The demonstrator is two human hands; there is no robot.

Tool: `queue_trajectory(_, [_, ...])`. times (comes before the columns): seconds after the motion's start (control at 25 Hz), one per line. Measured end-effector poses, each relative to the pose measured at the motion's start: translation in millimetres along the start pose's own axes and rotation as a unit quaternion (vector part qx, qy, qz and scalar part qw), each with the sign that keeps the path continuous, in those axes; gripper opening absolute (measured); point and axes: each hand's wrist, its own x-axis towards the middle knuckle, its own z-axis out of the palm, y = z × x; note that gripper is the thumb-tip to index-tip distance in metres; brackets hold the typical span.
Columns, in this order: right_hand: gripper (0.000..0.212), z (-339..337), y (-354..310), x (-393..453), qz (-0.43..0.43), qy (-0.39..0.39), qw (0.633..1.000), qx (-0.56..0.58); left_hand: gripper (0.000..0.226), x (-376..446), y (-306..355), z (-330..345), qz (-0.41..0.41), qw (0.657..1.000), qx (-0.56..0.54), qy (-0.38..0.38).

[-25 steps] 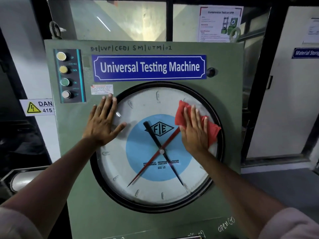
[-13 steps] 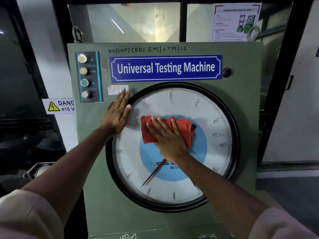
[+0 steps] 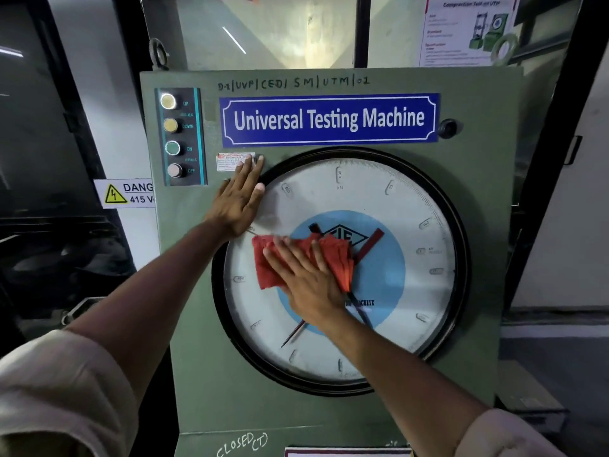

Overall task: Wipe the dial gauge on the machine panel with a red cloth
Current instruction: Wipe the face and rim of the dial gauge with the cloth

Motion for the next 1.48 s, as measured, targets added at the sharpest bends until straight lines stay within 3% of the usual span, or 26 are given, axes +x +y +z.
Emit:
queue_trajectory(0.24, [0.084, 15, -11, -52, -0.183, -0.111, 0.974, -0.073, 0.061, 0, -4, 5, 0.006, 1.0, 0.001, 0.019])
queue_trajectory(0.36, [0.083, -1, 9, -24, -0.196, -0.109, 0.97, -0.094, 0.062, 0, -6, 8, 0.007, 1.0, -0.002, 0.022])
queue_trajectory(0.56, [0.105, -31, 42, 19, -0.1, -0.084, 0.991, -0.037, 0.064, 2, -7, 8, 0.009, 0.999, -0.017, 0.026])
queue_trajectory(0.76, [0.075, -51, 79, 31, 0.027, -0.017, 0.999, -0.035, 0.064, 0, -4, 8, 0.009, 0.999, -0.022, 0.035])
queue_trajectory(0.92, [0.077, -62, 115, 21, 0.127, -0.015, 0.992, -0.022, 0.064, -1, -4, 8, 0.0, 0.999, -0.019, 0.034])
queue_trajectory(1.12, [0.067, -62, 150, -19, 0.273, 0.0, 0.962, -0.006, 0.063, -1, -3, 9, -0.006, 0.999, -0.017, 0.036])
queue_trajectory(1.28, [0.063, -52, 151, -60, 0.401, 0.0, 0.916, 0.029, 0.064, -1, 1, 9, -0.017, 0.999, -0.015, 0.038])
queue_trajectory(1.48, [0.068, -30, 114, -123, 0.47, -0.006, 0.881, 0.055, 0.065, -2, 2, 10, -0.023, 0.999, -0.008, 0.036])
